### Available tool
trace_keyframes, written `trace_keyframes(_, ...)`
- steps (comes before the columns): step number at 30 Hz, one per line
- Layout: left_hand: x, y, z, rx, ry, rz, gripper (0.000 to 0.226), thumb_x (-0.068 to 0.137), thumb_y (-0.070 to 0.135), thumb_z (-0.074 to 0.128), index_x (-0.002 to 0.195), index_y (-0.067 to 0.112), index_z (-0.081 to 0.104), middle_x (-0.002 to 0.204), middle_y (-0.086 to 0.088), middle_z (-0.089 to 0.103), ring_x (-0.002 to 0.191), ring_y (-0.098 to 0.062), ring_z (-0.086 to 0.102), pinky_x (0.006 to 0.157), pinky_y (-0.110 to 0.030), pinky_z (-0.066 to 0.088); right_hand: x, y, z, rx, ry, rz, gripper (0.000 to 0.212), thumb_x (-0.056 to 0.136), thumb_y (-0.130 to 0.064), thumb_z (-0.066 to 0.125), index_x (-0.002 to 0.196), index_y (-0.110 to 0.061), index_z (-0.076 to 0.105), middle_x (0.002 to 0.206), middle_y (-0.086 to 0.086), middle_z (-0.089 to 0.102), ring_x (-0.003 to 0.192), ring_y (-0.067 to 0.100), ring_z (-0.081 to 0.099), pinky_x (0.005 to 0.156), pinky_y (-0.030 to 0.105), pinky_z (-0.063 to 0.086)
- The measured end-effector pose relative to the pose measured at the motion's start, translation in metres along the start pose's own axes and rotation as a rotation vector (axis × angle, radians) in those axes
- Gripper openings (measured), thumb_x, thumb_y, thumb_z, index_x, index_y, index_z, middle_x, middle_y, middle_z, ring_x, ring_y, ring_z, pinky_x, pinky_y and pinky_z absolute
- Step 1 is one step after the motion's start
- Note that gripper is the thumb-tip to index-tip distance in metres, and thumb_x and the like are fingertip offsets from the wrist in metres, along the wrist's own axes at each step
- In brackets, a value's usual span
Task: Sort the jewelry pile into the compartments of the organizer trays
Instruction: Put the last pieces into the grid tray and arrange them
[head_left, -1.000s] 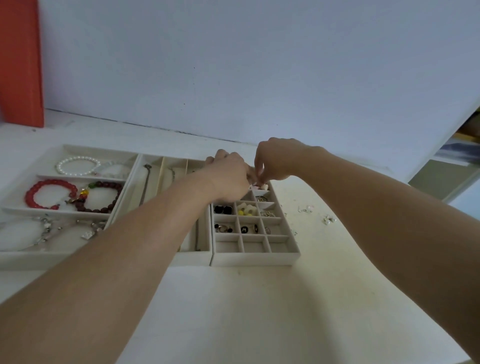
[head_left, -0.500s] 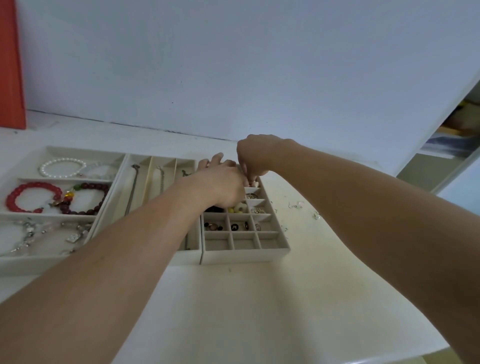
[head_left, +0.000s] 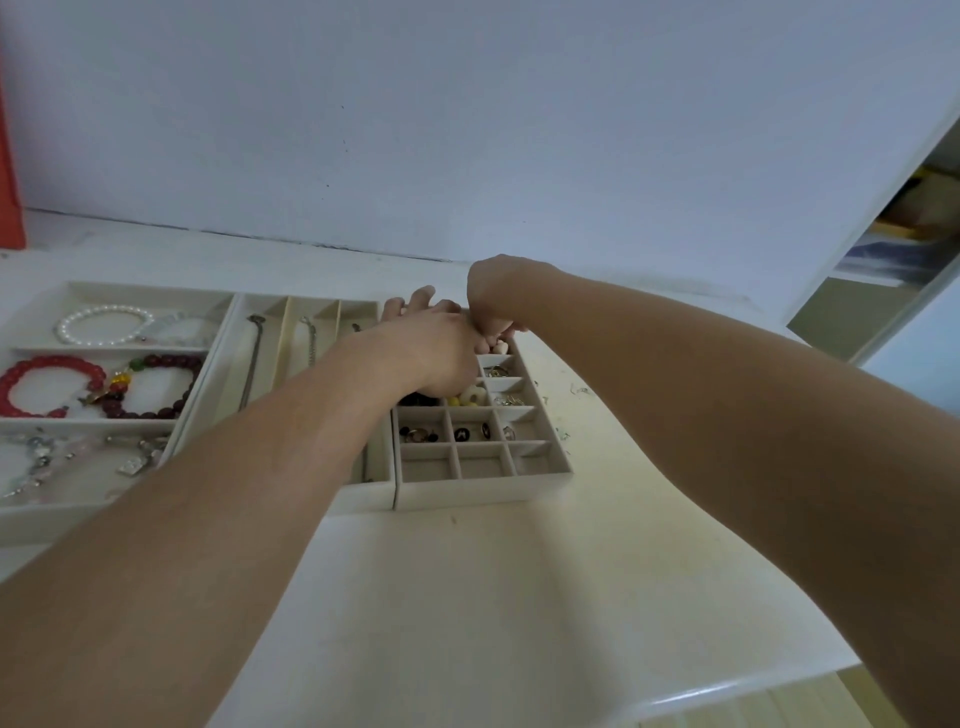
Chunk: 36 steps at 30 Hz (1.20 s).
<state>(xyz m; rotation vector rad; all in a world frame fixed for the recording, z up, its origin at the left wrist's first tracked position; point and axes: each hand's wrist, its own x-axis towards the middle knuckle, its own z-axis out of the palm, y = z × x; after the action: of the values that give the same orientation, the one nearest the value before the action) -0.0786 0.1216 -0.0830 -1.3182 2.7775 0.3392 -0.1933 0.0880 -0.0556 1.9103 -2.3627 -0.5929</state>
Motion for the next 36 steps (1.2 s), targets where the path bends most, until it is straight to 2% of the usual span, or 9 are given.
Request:
trace_keyframes(5,0.000,0.000,0.000,0.004,-0.015,-0.016,0.065,0.093,0.012,0.038,0.146,0.050,0.040,0.165,0.009,0.017,0.154,-0.021,-0.007,0.122,-0.045,0.002,-0.007,-0.002,-0.002,0.003,-0.026,0.007,0.020,0.085,-0.006,0.067,0.066,-0.012,0.062,0.055,-0.001,0.062,0.051,0.013,0.059,0.059,0.027,0.050)
trace_keyframes(6,0.000,0.000,0.000,0.001,-0.016,-0.016,0.065,0.093,0.012,0.038,0.146,0.049,0.040,0.165,0.009,0.018,0.154,-0.021,-0.007,0.122,-0.045,0.003,-0.009,-0.002,-0.003,0.001,-0.040,0.006,0.020,0.086,-0.005,0.067,0.068,-0.012,0.063,0.057,0.000,0.062,0.051,0.013,0.059,0.059,0.027,0.052)
trace_keyframes(9,0.000,-0.001,0.000,0.005,-0.017,-0.010,0.067,0.091,0.010,0.038,0.146,0.049,0.040,0.165,0.007,0.019,0.154,-0.021,-0.007,0.121,-0.045,0.003,-0.012,-0.003,-0.006,-0.031,-0.060,-0.007,0.017,0.089,-0.006,0.065,0.073,-0.009,0.064,0.067,0.002,0.060,0.057,0.015,0.058,0.072,0.028,0.056)
trace_keyframes(16,0.003,-0.004,0.000,0.017,-0.049,-0.015,0.070,0.092,0.011,0.037,0.148,0.054,0.034,0.166,0.008,0.014,0.154,-0.021,-0.009,0.123,-0.047,0.002,-0.018,-0.005,-0.012,-0.118,-0.034,-0.028,0.021,0.087,-0.009,0.071,0.068,-0.010,0.061,0.065,0.002,0.058,0.054,0.013,0.055,0.055,0.023,0.046)
trace_keyframes(20,0.002,-0.003,0.000,0.033,-0.059,-0.023,0.069,0.095,0.011,0.035,0.149,0.055,0.032,0.167,0.008,0.011,0.154,-0.021,-0.010,0.123,-0.048,0.001,-0.019,-0.009,-0.016,-0.162,-0.085,-0.042,0.018,0.091,-0.017,0.068,0.074,-0.013,0.064,0.069,-0.001,0.060,0.057,0.011,0.056,0.056,0.021,0.045)
trace_keyframes(27,-0.002,-0.002,-0.003,0.025,-0.081,-0.022,0.069,0.096,0.010,0.033,0.149,0.055,0.030,0.167,0.010,0.010,0.154,-0.021,-0.009,0.121,-0.046,0.003,-0.017,-0.006,-0.018,-0.159,-0.108,-0.080,0.007,0.084,-0.012,0.074,0.078,-0.011,0.070,0.067,-0.001,0.067,0.055,0.011,0.062,0.059,0.023,0.051)
trace_keyframes(36,0.001,-0.004,0.000,0.048,-0.081,-0.029,0.065,0.099,0.015,0.034,0.148,0.057,0.029,0.167,0.007,0.012,0.154,-0.022,-0.008,0.121,-0.047,0.006,-0.018,0.003,-0.014,-0.183,0.041,-0.129,0.026,0.081,-0.012,0.080,0.070,-0.010,0.057,0.059,0.001,0.057,0.048,0.011,0.053,0.043,0.022,0.040)
